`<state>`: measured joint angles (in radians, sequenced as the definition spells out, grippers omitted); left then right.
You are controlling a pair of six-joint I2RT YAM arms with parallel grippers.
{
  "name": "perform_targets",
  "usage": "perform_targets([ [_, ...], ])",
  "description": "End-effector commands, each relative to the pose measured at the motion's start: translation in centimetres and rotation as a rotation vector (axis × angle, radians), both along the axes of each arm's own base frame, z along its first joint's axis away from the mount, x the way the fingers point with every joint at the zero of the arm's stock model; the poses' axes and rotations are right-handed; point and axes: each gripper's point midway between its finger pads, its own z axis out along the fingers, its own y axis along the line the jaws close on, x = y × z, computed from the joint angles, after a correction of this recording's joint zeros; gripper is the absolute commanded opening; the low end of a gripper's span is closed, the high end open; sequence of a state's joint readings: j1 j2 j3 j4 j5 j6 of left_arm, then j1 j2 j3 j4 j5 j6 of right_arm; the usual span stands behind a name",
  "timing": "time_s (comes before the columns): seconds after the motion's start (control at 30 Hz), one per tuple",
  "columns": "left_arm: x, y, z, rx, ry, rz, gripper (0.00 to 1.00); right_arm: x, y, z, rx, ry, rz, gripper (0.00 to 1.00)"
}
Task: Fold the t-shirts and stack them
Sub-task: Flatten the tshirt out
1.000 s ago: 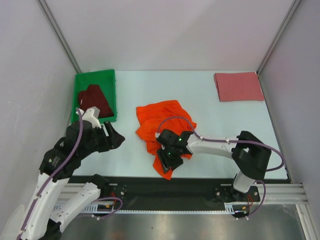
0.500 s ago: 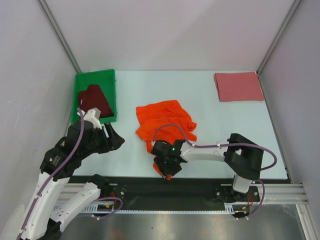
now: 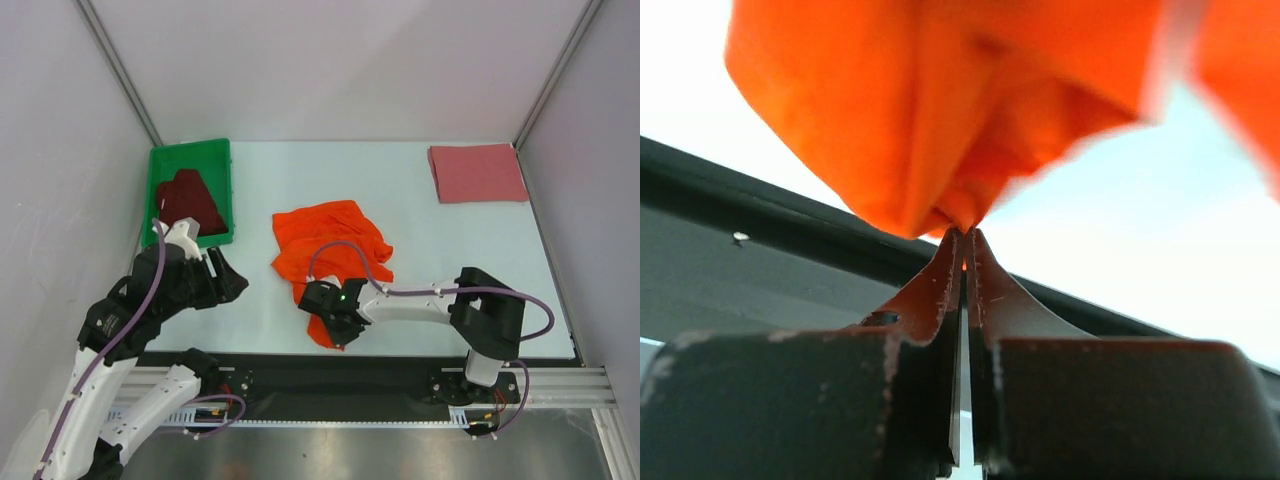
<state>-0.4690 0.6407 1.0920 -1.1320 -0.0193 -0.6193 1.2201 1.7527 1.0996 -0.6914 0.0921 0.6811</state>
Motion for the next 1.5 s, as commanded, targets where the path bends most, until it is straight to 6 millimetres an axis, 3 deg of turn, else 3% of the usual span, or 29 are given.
perform_targets([
  [0.0, 0.4, -0.2, 0.5, 0.008, -0.024, -0.021, 0.68, 4.5, -1.0, 6.7, 0.008, -0.183, -0.056, 0.00],
  [0.03, 0.6, -0.2, 0.6, 0.010, -0.026, -0.020, 0.68, 5.4, -0.9, 8.8, 0.037, -0.211, -0.064, 0.00],
  [0.07, 0.8, -0.3, 0.6, 0.019, -0.028, -0.023, 0.68, 7.0, 0.4, 14.4, 0.160, -0.283, -0.083, 0.00],
  [0.17, 1.5, -0.3, 1.3, 0.026, -0.061, -0.021, 0.68, 10.3, -1.4, 23.0, 0.263, -0.400, -0.145, 0.00],
  [0.2, 1.8, -0.5, 1.3, 0.030, -0.061, -0.026, 0.68, 11.5, -1.9, 28.8, 0.377, -0.471, -0.187, 0.00],
  [0.27, 2.5, -0.8, 1.6, 0.033, -0.078, -0.037, 0.68, 13.6, -5.4, 32.5, 0.406, -0.532, -0.266, 0.00],
  [0.3, 2.9, -1.0, 1.3, 0.040, -0.069, -0.043, 0.68, 13.9, -7.3, 36.1, 0.470, -0.595, -0.309, 0.00],
  [0.33, 3.2, -1.2, 1.4, 0.047, -0.074, -0.049, 0.67, 15.7, -10.7, 36.9, 0.437, -0.640, -0.394, 0.00],
  [0.4, 3.9, -1.5, 1.3, 0.064, -0.064, -0.062, 0.65, 16.1, -15.3, 38.0, 0.425, -0.698, -0.491, 0.00],
  [0.43, 4.5, -1.7, 0.6, 0.096, -0.030, -0.076, 0.65, 17.8, -20.2, 37.6, 0.364, -0.721, -0.627, 0.00],
  [0.5, 5.1, -2.0, 0.2, 0.119, -0.004, -0.087, 0.65, 17.8, -24.1, 36.1, 0.330, -0.674, -0.716, 0.00],
  [0.53, 5.4, -2.3, -0.4, 0.134, 0.017, -0.108, 0.65, 17.5, -25.9, 34.1, 0.288, -0.636, -0.761, 0.00],
  [0.57, 5.8, -2.7, -0.4, 0.132, 0.013, -0.119, 0.65, 17.5, -29.2, 33.0, 0.236, -0.627, -0.843, 0.00],
  [0.67, 6.3, -4.2, -1.3, 0.113, 0.030, -0.167, 0.68, 16.4, -30.5, 28.4, 0.258, -0.484, -0.882, 0.00],
  [0.77, 6.8, -5.9, -2.9, 0.120, 0.060, -0.211, 0.74, 15.5, -30.4, 25.8, 0.248, -0.432, -0.881, 0.00],
  [0.93, 8.2, -9.8, -4.6, 0.196, 0.045, -0.314, 0.79, 15.0, -30.8, 24.4, 0.211, -0.401, -0.875, 0.00],
  [0.97, 8.7, -10.6, -5.8, 0.218, 0.062, -0.336, 0.80, 15.0, -30.7, 24.1, 0.211, -0.387, -0.872, 0.00],
  [1.07, 9.9, -12.9, -7.5, 0.250, 0.068, -0.398, 0.81, 14.9, -30.5, 23.8, 0.217, -0.370, -0.865, 0.00],
  [1.1, 10.6, -13.5, -9.3, 0.277, 0.115, -0.397, 0.82, 15.0, -30.3, 23.7, 0.222, -0.361, -0.864, 0.00],
  [1.2, 12.3, -15.3, -11.1, 0.274, 0.127, -0.421, 0.88, 15.1, -29.8, 23.6, 0.238, -0.347, -0.847, 0.00],
  [1.23, 13.0, -16.1, -12.8, 0.281, 0.155, -0.415, 0.91, 15.1, -29.5, 23.7, 0.246, -0.344, -0.838, 0.00],
  [1.33, 15.2, -17.4, -15.0, 0.269, 0.169, -0.386, 0.93, 14.8, -29.0, 23.7, 0.257, -0.330, -0.826, 0.00],
  [1.43, 16.6, -19.1, -15.7, 0.214, 0.157, -0.396, 0.94, 14.2, -28.7, 23.8, 0.263, -0.327, -0.819, 0.00],
  [1.47, 16.9, -19.2, -17.2, 0.216, 0.185, -0.394, 0.93, 14.1, -28.7, 23.7, 0.262, -0.324, -0.818, 0.00],
])
